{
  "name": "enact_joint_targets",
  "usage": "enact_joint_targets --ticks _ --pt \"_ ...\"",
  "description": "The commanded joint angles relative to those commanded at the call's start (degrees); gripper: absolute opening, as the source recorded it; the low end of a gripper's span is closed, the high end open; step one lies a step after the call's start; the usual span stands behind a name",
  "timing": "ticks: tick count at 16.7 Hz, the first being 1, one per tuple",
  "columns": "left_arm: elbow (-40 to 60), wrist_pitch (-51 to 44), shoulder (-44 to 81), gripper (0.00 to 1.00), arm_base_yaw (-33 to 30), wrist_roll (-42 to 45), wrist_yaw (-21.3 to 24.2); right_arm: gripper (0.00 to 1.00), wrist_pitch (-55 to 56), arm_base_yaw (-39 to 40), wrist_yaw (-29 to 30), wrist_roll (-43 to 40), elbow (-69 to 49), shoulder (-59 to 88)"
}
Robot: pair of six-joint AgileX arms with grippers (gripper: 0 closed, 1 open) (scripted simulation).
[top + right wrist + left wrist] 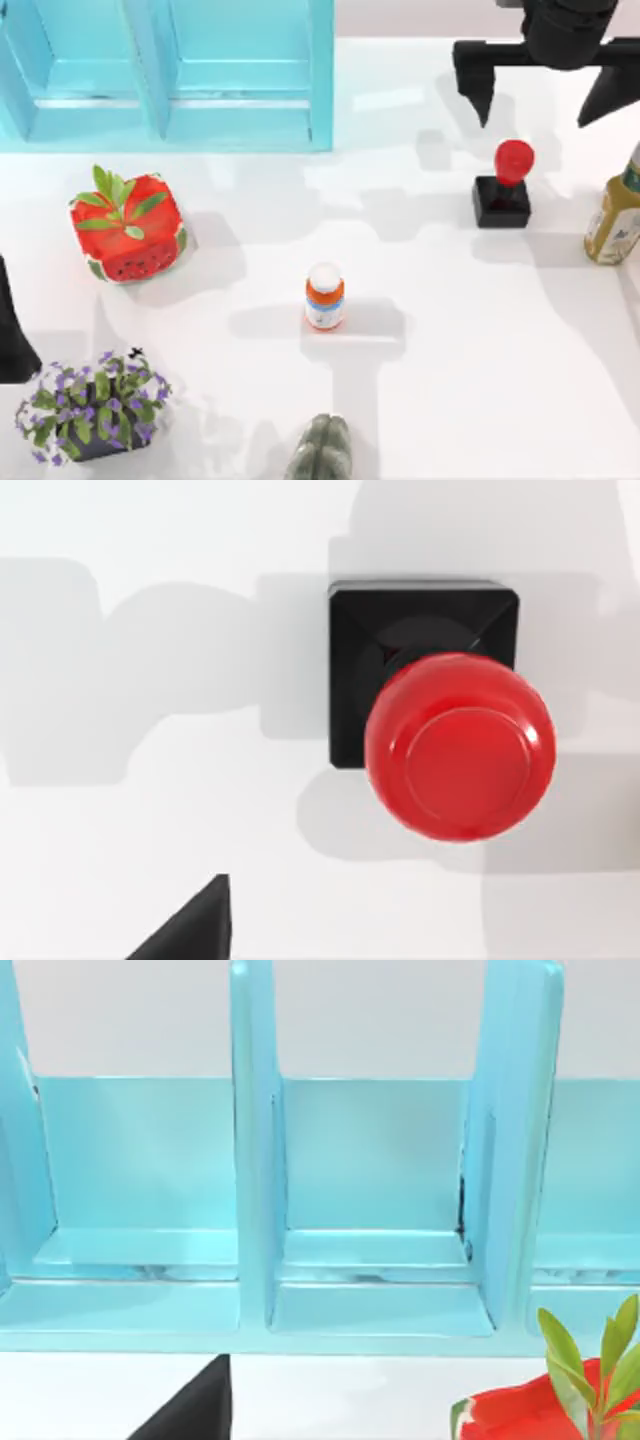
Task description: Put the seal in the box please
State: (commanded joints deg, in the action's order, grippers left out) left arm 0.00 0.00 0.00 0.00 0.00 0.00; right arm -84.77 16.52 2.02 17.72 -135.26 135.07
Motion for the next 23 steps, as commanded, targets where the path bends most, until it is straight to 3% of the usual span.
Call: enact_joint_targets --ticks 9,17,22,23 --pt "0.00 0.00 0.00 1.00 0.00 0.00 0.00 1.00 4.68 0.31 0.03 0.28 1.69 2.03" --pt "0.00 0.00 0.00 1.00 0.00 0.00 0.00 1.00 20.78 -0.12 -0.01 -0.14 19.23 1.34" --pt "0.00 0.00 0.00 1.00 0.00 0.00 0.00 1.00 21.67 -0.25 -0.01 -0.23 20.31 1.35" --pt "0.00 0.00 0.00 1.00 0.00 0.00 0.00 0.92 21.67 -0.25 -0.01 -0.23 20.31 1.35"
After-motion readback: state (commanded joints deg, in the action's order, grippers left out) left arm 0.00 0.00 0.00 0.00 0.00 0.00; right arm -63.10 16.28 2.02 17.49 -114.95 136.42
